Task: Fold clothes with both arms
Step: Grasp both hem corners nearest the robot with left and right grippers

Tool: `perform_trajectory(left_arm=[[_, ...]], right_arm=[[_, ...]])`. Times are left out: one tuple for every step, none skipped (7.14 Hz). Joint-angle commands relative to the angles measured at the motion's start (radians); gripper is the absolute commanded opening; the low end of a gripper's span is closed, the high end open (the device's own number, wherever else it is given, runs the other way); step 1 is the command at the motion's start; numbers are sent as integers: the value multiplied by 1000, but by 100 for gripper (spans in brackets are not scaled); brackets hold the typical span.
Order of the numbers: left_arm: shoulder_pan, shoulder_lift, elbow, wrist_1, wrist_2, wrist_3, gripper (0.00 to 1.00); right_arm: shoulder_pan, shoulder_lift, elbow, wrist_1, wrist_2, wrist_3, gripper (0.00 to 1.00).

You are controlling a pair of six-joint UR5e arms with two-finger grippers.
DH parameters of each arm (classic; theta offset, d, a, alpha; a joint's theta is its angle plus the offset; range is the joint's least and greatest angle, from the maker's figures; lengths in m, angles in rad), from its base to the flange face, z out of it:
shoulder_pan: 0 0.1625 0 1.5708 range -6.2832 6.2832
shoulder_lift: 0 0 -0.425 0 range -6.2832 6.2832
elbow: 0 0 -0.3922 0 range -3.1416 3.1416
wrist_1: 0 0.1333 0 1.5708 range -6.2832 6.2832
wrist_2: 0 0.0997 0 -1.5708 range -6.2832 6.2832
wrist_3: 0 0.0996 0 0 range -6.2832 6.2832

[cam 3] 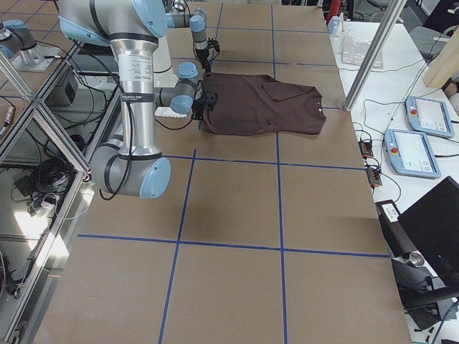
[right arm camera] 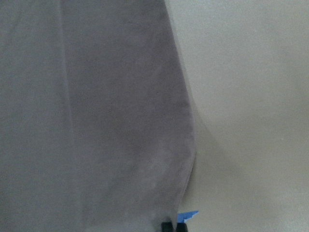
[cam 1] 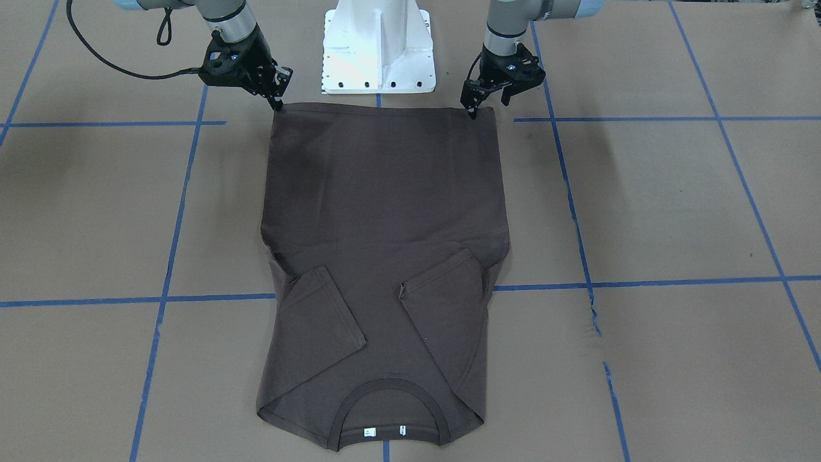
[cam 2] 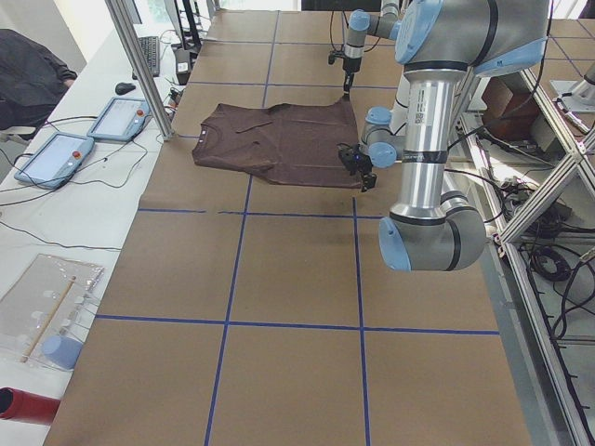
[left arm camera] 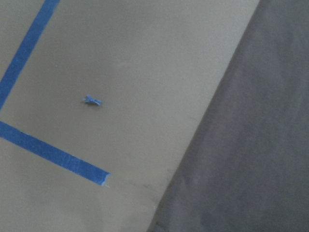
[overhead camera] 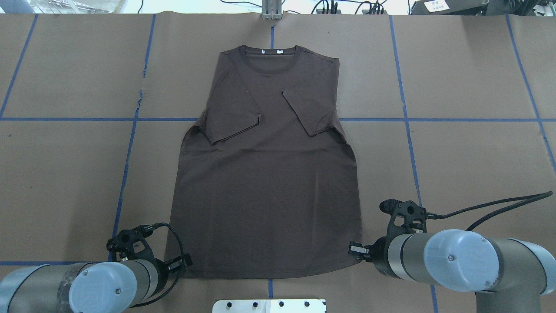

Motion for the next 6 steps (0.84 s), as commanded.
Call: perform_trajectory(left_arm=[[0,-3,-2,0,0,-1,39],[-1,0,-2,0,1,-1,25],[0,-3,-2,0,1,-3,11],[0,-6,-6,0,1,-3,0],[-1,-8,-11,2,0,-6,0],[-1,-10,-12,2,0,-6,0]], right_arm=[[1,0,0,0,1,0,0],[1,-1,0,0,3,0,0],[3,0,0,0,6,0,0],[3,0,0,0,4,0,0],[3,-1,0,0,6,0,0],[3,-1,0,0,6,0,0]])
